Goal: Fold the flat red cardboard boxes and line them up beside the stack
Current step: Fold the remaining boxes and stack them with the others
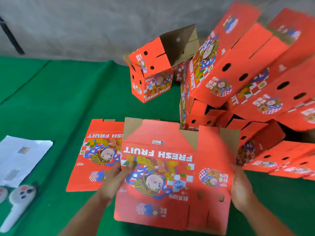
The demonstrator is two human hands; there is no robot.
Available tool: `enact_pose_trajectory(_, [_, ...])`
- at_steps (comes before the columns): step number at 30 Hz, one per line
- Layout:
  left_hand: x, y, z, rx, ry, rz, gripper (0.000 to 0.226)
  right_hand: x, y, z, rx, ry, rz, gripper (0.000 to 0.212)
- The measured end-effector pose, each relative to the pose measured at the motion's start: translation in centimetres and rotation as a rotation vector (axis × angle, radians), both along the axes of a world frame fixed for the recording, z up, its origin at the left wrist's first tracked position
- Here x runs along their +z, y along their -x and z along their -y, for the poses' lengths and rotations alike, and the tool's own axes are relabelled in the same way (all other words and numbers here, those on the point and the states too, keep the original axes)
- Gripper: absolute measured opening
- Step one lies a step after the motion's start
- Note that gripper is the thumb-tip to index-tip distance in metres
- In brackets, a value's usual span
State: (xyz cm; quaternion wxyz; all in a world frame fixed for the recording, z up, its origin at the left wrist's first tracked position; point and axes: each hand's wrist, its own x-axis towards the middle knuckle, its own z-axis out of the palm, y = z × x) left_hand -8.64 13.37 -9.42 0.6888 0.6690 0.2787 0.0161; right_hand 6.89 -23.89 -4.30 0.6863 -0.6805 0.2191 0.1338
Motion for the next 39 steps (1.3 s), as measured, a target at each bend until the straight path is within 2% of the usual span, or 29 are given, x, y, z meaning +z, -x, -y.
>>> enact_pose_trajectory(3, [2.0, -0.1, 2.3, -0.022, 0.004, 0.132, 0.05, 1.1, -0.3, 0.7, -0.031, 0.029, 0.054, 0.031])
enact_pose_trajectory(5, [3.0, -0.2, 3.2, -0.021, 0.002, 0.198, 0.044, 2.8, 0.0, 1.0, -0.029, 0.044, 0.161, 0.025])
enact_pose_trajectory(10, [4.5, 0.2, 5.7, -0.032, -0.062, 0.287, 0.029, 5.7, 0.3, 2.6, -0.035, 0.038, 0.223, 0.032])
enact_pose_trajectory(13, [5.0, 0.8, 7.6, 0.024, -0.047, 0.308, 0.036, 6.3, 0.8, 3.8, 0.038, 0.145, 0.347, 0.04])
enact_pose_trajectory(16, [5.8, 0.6, 9.3, 0.145, 0.01, 0.314, 0.048, 6.6, 1.3, 3.6, 0.036, 0.35, 0.585, 0.097])
enact_pose_trajectory(18, [6.3, 0.1, 9.8, 0.214, 0.048, 0.319, 0.056, 7.0, 2.0, 3.3, 0.032, 0.489, 0.648, 0.121])
enact_pose_trajectory(24, [8.1, -2.0, 9.9, 0.23, 0.021, 0.296, 0.07, 9.3, 2.5, 4.0, 0.026, 0.655, 0.823, 0.106])
enact_pose_trajectory(27, [8.1, -1.9, 11.2, 0.206, 0.02, 0.281, 0.068, 10.3, 1.8, 4.5, -0.023, 0.565, 0.746, 0.099])
enact_pose_trajectory(30, [8.4, -1.5, 12.9, 0.156, 0.049, 0.214, 0.066, 10.9, 1.4, 5.1, 0.116, 0.549, 0.636, 0.063])
enact_pose_trajectory(32, [8.7, -1.4, 13.9, 0.118, 0.096, 0.135, 0.079, 10.9, 1.4, 5.0, 0.108, 0.498, 0.728, 0.042])
enact_pose_trajectory(34, [8.8, -1.5, 14.7, 0.095, 0.135, 0.103, 0.088, 10.8, 1.5, 4.6, 0.024, 0.608, 0.881, 0.07])
enact_pose_trajectory(36, [9.5, -1.6, 15.3, 0.122, 0.144, 0.139, 0.08, 10.1, 1.5, 3.8, 0.147, 0.875, 1.017, 0.094])
enact_pose_trajectory(37, [10.0, -1.7, 15.6, 0.142, 0.134, 0.144, 0.071, 9.6, 1.4, 3.2, 0.283, 0.944, 1.005, 0.1])
enact_pose_trajectory(39, [11.3, -2.3, 16.1, 0.142, 0.094, 0.134, 0.066, 9.1, 1.3, 1.9, 0.533, 0.856, 0.825, 0.1])
